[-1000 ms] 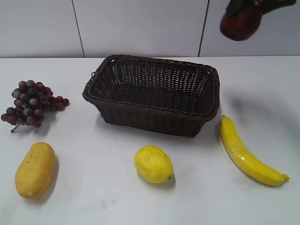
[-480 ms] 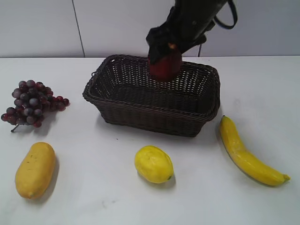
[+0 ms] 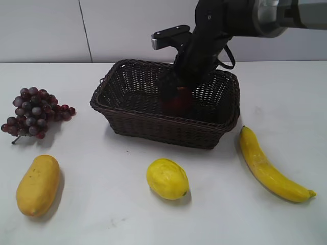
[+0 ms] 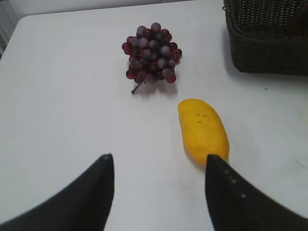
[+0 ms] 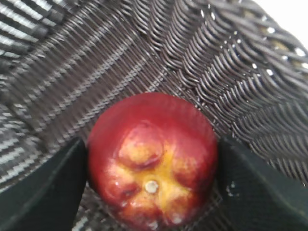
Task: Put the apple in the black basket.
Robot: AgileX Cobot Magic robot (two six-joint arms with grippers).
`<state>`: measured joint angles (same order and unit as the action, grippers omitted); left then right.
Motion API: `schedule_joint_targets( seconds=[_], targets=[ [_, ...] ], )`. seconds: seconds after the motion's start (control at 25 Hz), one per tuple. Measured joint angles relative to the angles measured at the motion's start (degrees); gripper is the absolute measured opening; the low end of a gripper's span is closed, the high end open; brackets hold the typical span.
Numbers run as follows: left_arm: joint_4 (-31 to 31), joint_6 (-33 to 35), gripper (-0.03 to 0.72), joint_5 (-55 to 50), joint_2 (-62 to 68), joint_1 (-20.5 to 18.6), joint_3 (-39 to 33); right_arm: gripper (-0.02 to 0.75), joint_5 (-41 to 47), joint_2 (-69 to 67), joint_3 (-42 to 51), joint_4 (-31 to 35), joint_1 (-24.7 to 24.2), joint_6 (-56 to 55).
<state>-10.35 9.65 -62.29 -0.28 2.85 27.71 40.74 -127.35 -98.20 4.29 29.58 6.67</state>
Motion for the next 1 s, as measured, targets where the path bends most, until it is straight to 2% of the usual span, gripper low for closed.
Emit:
schedule_joint_targets(
  seconds=[0.16,0.52,0.76,0.88,1.0],
  targets=[
    [0.0,0.0,0.45,0.0,0.0,0.0,0.0,0.653,-0.39,-0.32,-0.14,-0.17,0.0,0.11],
    [0.0,0.0,0.45,0.0,0.0,0.0,0.0,0.656,8.65,2.57,-9.26,-1.3,0.01,0.15],
    [0.0,0.0,0.449,0.0,0.0,0.0,0.0,0.655,16.87,13.35,-12.49,-7.48,-0.32,-1.39],
    [0.0,0.0,0.439,0.0,0.0,0.0,0.0,0.652,21.84,18.76,-12.09,-8.89,-2.7,-4.36],
    [0.0,0.0,0.435,0.0,0.0,0.0,0.0,0.645,25.3,24.33,-9.09,-9.47,-7.86,-6.67]
  ],
)
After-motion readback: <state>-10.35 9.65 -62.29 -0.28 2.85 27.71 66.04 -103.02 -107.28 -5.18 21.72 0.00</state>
